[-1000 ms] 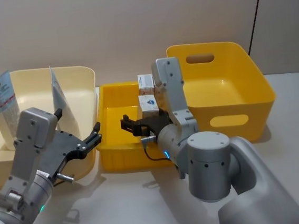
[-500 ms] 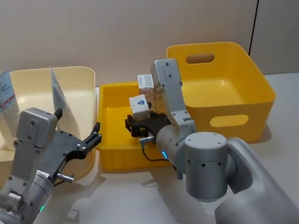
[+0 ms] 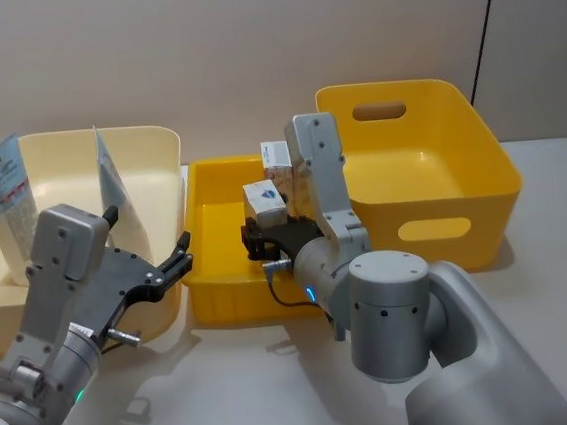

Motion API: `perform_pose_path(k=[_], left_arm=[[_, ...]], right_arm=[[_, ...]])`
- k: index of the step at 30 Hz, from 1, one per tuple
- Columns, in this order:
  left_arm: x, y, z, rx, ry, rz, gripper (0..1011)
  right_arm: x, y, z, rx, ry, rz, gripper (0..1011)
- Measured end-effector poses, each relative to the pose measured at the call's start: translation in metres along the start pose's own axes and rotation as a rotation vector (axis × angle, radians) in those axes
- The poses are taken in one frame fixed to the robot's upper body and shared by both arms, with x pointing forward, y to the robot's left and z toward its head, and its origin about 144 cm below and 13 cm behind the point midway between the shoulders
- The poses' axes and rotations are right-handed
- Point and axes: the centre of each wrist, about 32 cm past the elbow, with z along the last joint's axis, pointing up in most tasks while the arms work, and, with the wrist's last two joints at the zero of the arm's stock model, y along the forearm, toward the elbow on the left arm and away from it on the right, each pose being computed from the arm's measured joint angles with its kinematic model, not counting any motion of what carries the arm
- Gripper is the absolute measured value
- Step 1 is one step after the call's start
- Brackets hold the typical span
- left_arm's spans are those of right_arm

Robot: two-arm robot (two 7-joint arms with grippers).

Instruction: Bimanual collaborative sorting of washing and personal care products

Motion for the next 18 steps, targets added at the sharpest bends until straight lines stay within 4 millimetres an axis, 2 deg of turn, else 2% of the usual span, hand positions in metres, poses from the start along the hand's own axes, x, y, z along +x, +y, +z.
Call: perform_pose_path(k=[18], left_arm=[[0.0,0.0,0.0,0.0,0.0,0.0,1003]], right_arm=[[0.0018,-0.0044,0.0033,0.047,-0.016,0.029,454]])
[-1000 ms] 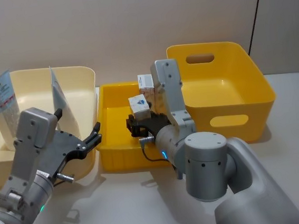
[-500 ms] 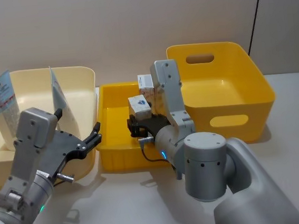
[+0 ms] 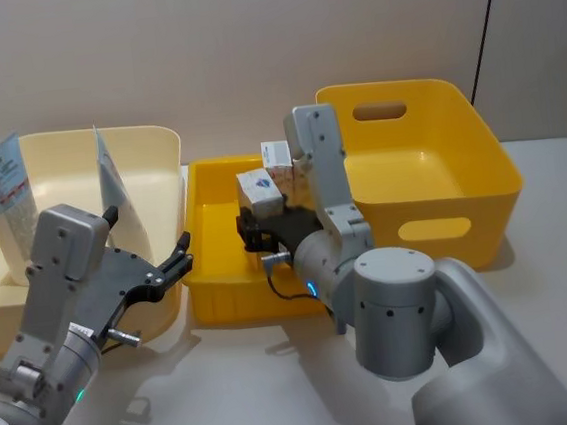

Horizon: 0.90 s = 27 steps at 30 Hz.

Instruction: Bimanual collaborative sorting of washing and personal care products

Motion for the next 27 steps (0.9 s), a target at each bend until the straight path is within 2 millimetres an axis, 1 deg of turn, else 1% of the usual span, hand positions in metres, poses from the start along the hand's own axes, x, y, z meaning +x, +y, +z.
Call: perform_pose_path(k=[13,20,21,27], left_arm=[[0.0,0.0,0.0,0.0,0.0,0.0,1003],[0.0,0.0,0.0,0.0,0.0,0.0,1003],[0.0,0.0,0.0,0.0,0.0,0.0,1003],[0.0,0.0,0.0,0.0,0.0,0.0,1003]], right_arm=[[0.007,-0.017,0.018,0.157,-0.022,0.079,454],[0.019,-0.03,0.035,0.27,-0.027,0.083,454],[0.019,-0.03,0.035,0.27,-0.027,0.083,454],[0.035,-0.037,0.048,0.349,-0.028,0.037,454]])
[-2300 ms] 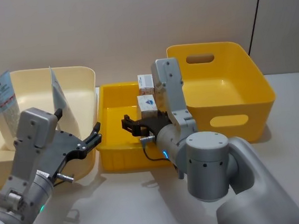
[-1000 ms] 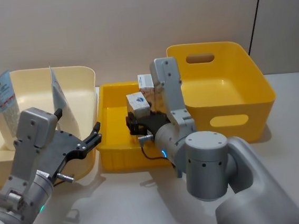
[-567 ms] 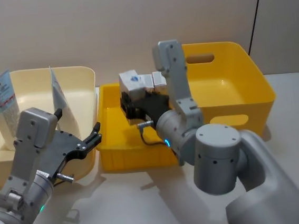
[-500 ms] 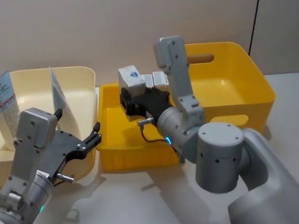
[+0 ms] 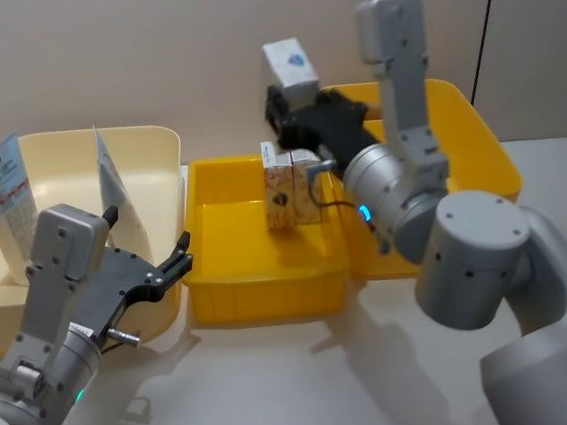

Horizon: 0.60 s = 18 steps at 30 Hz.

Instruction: Bimanual collaborative sorting of washing and personal care products

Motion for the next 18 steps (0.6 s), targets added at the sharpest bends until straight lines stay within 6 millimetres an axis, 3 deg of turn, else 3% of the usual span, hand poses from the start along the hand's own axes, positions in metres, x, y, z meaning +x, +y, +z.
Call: perform_pose_path(k=[10,18], left_arm=[[0.0,0.0,0.0,0.0,0.0,0.0,1003],[0.0,0.0,0.0,0.0,0.0,0.0,1003]], right_arm=[[0.027,-0.001,0.009,0.05,-0.007,-0.12,454],[0.049,0.001,0.005,0.033,-0.008,-0.231,454]])
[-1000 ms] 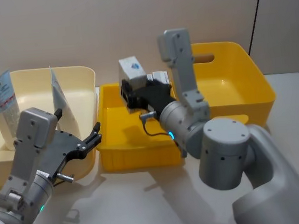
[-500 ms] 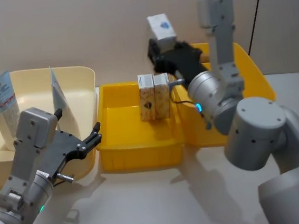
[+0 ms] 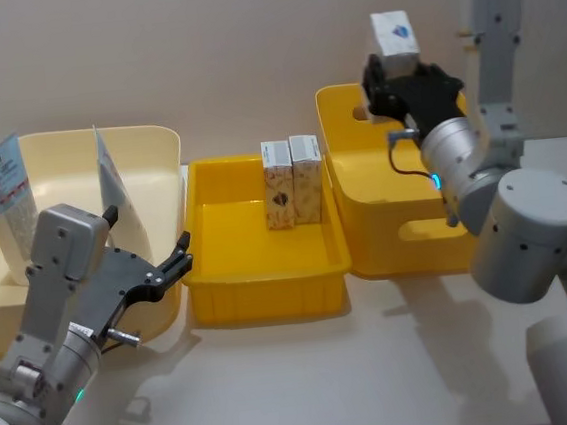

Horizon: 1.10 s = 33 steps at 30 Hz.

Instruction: Bimanual collaborative sorting of washing and personal care products

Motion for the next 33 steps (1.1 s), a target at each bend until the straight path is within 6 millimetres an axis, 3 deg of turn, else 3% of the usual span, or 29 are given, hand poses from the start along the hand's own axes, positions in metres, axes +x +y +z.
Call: perform_pose_path(k=[11,19,21,25,30,33], left_arm=[[0.0,0.0,0.0,0.0,0.0,0.0,1003],[0.0,0.0,0.0,0.0,0.0,0.0,1002],[0.0,0.0,0.0,0.0,0.0,0.0,1003],[0.0,0.0,0.0,0.0,0.0,0.0,1003],[0.0,0.0,0.0,0.0,0.0,0.0,1003],[0.0,0.0,0.0,0.0,0.0,0.0,1003]], right_arm=[[0.033,0.011,-0.015,-0.098,-0.009,-0.163,461],[0.047,0.015,-0.023,-0.143,-0.012,-0.226,676],[0.049,0.016,-0.024,-0.151,-0.013,-0.238,794],[0.053,0.017,-0.026,-0.164,-0.013,-0.254,896],[0.056,0.018,-0.028,-0.175,-0.014,-0.27,1001],[0.058,0.018,-0.029,-0.18,-0.014,-0.275,1001]])
